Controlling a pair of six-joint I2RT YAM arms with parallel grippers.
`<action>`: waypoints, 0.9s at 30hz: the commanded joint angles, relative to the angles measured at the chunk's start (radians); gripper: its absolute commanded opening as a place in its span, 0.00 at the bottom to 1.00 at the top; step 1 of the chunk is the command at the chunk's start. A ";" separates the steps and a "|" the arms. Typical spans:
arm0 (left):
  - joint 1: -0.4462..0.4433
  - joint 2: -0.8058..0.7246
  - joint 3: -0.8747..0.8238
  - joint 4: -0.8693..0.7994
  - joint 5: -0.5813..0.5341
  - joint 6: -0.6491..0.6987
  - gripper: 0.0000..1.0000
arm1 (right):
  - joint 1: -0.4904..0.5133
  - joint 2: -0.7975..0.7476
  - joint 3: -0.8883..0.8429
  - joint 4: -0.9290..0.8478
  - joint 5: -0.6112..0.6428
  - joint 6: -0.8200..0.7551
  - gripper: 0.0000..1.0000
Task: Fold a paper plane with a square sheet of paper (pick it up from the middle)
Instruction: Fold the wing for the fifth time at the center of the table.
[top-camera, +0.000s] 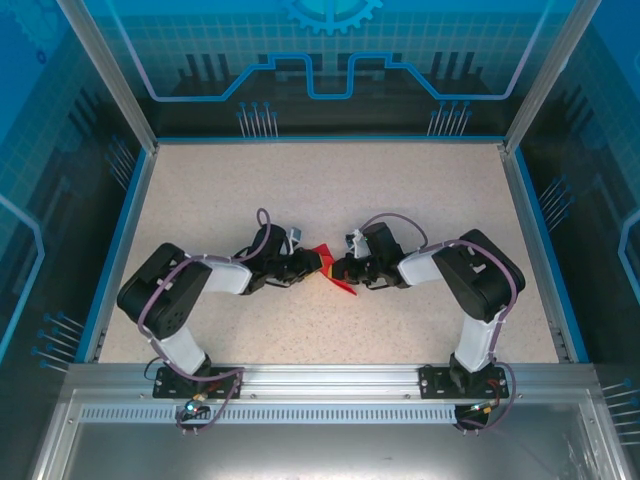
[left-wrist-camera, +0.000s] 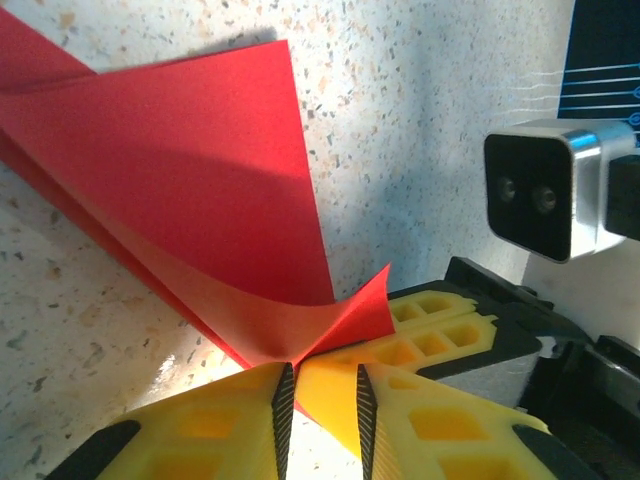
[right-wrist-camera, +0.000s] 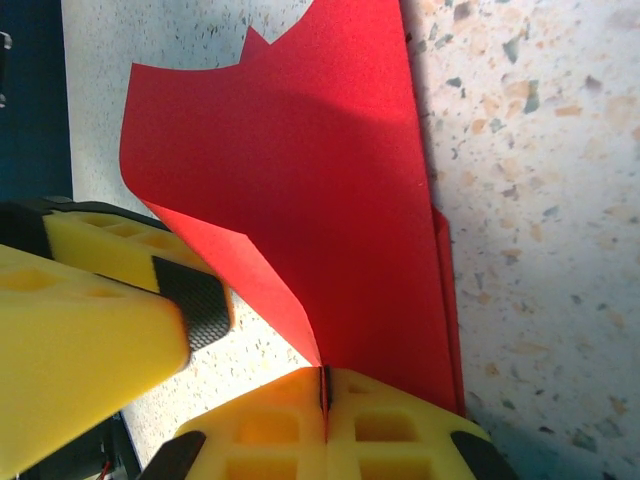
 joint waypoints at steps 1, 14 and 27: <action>-0.011 0.027 0.026 0.028 0.013 0.023 0.26 | -0.014 0.021 0.021 -0.036 -0.025 0.003 0.00; -0.012 0.082 0.057 0.048 0.009 0.033 0.25 | -0.014 0.033 0.028 -0.060 -0.020 -0.008 0.00; -0.013 0.110 0.091 -0.068 -0.038 0.034 0.22 | -0.013 -0.006 0.041 -0.121 -0.013 -0.069 0.13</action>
